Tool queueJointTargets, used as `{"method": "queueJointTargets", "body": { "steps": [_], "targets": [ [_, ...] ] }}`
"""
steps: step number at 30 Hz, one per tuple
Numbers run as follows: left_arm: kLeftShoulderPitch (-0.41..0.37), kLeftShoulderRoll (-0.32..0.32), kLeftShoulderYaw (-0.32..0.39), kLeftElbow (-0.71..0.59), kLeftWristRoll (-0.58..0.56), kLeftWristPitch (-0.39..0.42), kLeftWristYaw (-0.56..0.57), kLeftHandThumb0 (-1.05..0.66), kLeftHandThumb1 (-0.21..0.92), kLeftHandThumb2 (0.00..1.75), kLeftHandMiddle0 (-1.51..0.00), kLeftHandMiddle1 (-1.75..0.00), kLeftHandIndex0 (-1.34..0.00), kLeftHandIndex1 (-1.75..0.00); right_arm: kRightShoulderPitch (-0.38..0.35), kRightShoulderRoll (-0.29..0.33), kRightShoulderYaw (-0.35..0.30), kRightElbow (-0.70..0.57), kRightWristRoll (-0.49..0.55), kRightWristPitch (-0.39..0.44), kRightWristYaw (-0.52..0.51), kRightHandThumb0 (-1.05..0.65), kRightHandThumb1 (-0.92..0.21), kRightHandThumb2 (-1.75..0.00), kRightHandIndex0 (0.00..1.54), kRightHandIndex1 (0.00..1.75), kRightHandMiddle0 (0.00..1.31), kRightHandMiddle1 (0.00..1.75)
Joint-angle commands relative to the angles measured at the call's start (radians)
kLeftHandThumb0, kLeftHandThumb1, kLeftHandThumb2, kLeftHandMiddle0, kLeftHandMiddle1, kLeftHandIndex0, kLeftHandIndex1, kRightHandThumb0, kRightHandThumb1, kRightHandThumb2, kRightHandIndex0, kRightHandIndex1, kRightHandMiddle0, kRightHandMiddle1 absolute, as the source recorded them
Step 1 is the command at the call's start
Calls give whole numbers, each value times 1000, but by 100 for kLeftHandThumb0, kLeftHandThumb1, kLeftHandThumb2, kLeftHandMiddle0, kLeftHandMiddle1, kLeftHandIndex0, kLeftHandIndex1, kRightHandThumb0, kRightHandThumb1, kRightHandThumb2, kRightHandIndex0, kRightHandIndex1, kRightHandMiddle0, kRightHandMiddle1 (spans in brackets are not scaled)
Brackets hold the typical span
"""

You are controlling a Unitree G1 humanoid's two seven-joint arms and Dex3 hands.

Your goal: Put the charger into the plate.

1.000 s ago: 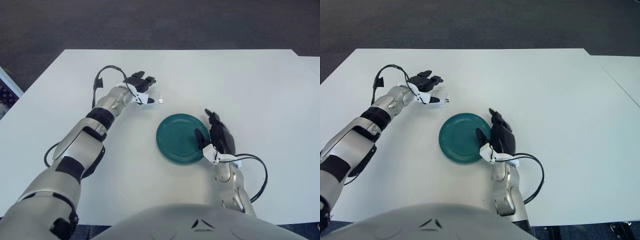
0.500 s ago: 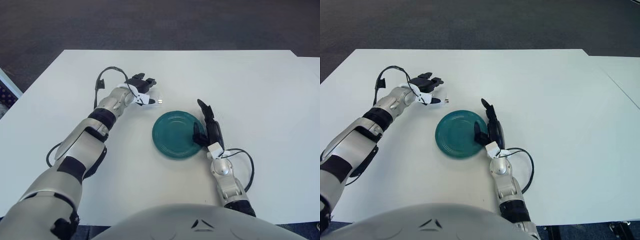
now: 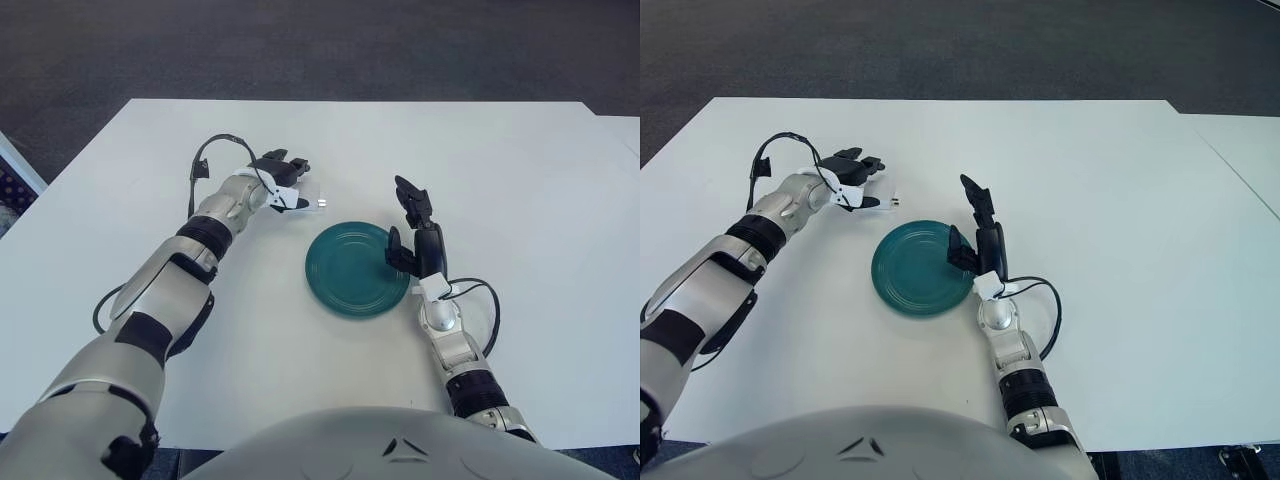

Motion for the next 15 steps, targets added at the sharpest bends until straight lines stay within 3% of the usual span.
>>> {"method": "queueJointTargets", "body": {
  "steps": [1, 8, 15],
  "targets": [
    [5, 3, -10, 10, -5, 6, -19, -105, 92, 76, 0, 0, 0, -60, 98, -5, 4, 178, 48, -51, 21, -104, -92, -96, 27, 1, 0, 41],
    [11, 4, -15, 6, -4, 6, -25, -105, 92, 77, 0, 0, 0, -56, 126, -12, 0, 147, 110, -51, 66, -102, -92, -98, 15, 0, 0, 25],
    [24, 6, -15, 7, -12, -2, -27, -105, 92, 78, 0, 0, 0, -54, 120, -4, -34, 152, 132, -4, 42, -100, -92, -99, 3, 0, 0, 12]
  ]
}}
